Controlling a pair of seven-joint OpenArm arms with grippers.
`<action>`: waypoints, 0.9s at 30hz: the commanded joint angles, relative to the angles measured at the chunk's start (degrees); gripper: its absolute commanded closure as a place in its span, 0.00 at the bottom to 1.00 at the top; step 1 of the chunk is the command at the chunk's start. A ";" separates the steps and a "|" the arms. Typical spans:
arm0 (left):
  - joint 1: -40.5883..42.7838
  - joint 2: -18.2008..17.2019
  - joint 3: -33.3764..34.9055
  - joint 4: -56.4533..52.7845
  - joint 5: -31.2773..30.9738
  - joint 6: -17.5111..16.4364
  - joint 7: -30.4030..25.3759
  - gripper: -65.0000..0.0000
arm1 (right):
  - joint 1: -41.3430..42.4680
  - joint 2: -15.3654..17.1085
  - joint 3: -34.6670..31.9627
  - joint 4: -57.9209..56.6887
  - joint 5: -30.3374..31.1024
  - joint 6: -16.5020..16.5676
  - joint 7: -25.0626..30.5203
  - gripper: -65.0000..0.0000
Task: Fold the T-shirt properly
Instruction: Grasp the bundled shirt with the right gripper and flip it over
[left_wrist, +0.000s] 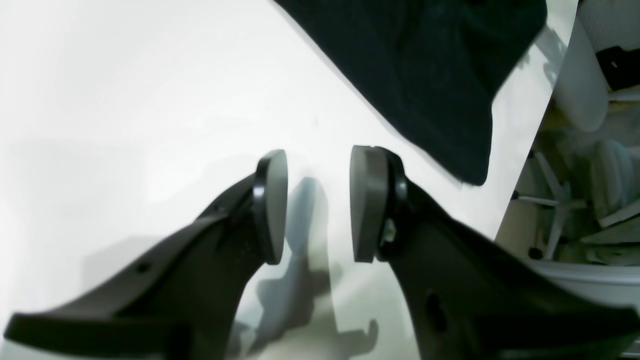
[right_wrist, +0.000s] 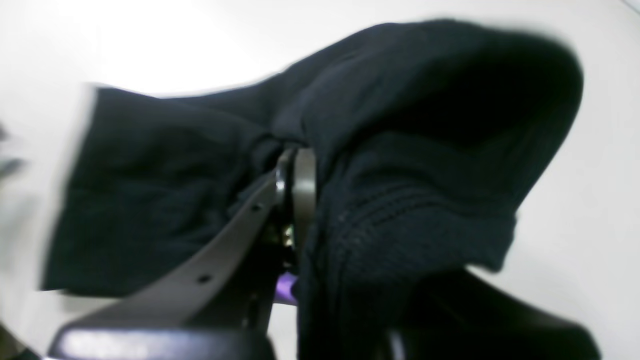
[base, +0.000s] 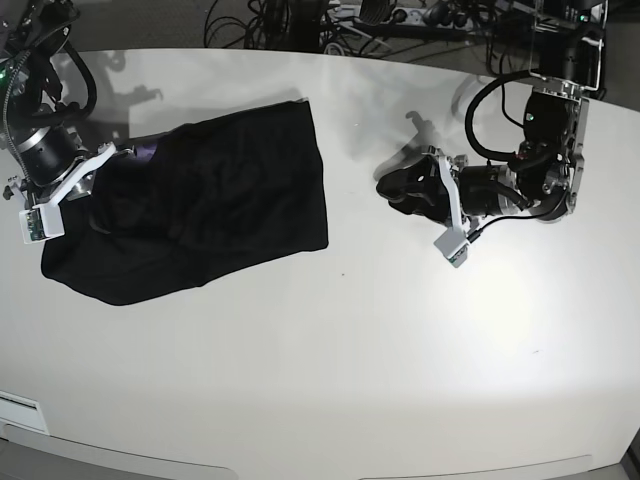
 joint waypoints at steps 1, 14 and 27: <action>-0.92 -0.63 -0.44 0.81 -1.14 -0.33 -1.09 0.64 | 0.46 -0.24 0.33 1.97 2.73 1.05 1.68 1.00; -0.87 -0.61 -0.44 0.81 -1.25 -0.35 -1.16 0.64 | 0.44 -17.88 -2.16 3.17 13.49 9.33 1.68 1.00; -0.90 -0.63 -0.44 0.81 -1.60 -0.33 -1.11 0.64 | 0.96 -21.97 -18.25 -9.14 -1.03 11.50 7.85 0.50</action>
